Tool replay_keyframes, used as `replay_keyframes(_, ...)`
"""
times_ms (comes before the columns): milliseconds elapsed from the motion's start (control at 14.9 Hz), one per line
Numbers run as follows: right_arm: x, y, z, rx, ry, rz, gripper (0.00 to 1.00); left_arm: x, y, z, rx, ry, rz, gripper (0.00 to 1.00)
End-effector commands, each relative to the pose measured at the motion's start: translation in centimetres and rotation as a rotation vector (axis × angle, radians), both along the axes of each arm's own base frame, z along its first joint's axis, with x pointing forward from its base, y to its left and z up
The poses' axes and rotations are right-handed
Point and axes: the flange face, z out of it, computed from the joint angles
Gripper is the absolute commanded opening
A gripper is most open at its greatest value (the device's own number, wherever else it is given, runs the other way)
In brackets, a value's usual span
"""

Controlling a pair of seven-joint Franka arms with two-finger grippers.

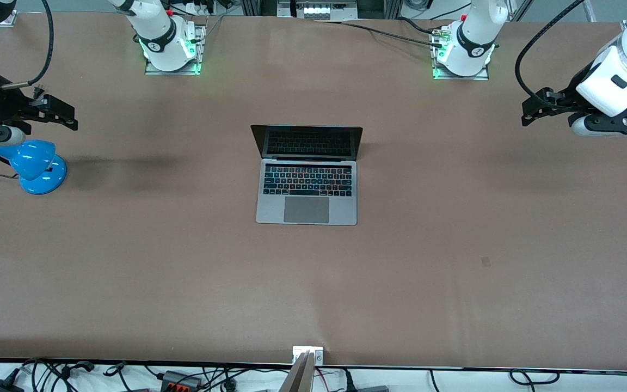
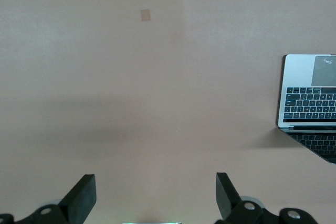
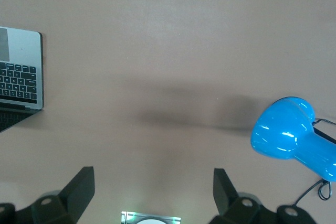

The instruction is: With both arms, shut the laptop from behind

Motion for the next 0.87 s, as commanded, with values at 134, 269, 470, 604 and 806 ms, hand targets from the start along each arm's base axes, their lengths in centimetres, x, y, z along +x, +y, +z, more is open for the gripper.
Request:
replay_keyframes(134, -0.1, 0.1, 0.2, 0.005, -0.011, 0.013, 1.0, 0.5, 0.8, 0.5, 0.006, -0.014, -0.004, 1.0)
replay_keyframes(269, -0.1, 0.1, 0.1, 0.004, -0.008, 0.013, 1.0, 0.5, 0.9, 0.5, 0.006, -0.014, -0.002, 1.0)
replay_keyframes(470, 0.1, 0.5, -0.1, 0.005, 0.0, 0.012, 1.0, 0.5, 0.9, 0.4, 0.004, -0.012, 0.0, 1.0)
replay_keyframes(604, 0.3, 0.3, -0.2, 0.005, -0.005, 0.005, 1.0, 0.8, 0.4, -0.2, 0.006, 0.003, -0.008, 1.0)
replay_keyframes(806, 0.9, 0.5, -0.4, 0.006, -0.003, 0.018, 1.0, 0.7, 0.1, 0.0, -0.004, 0.014, -0.031, 0.5)
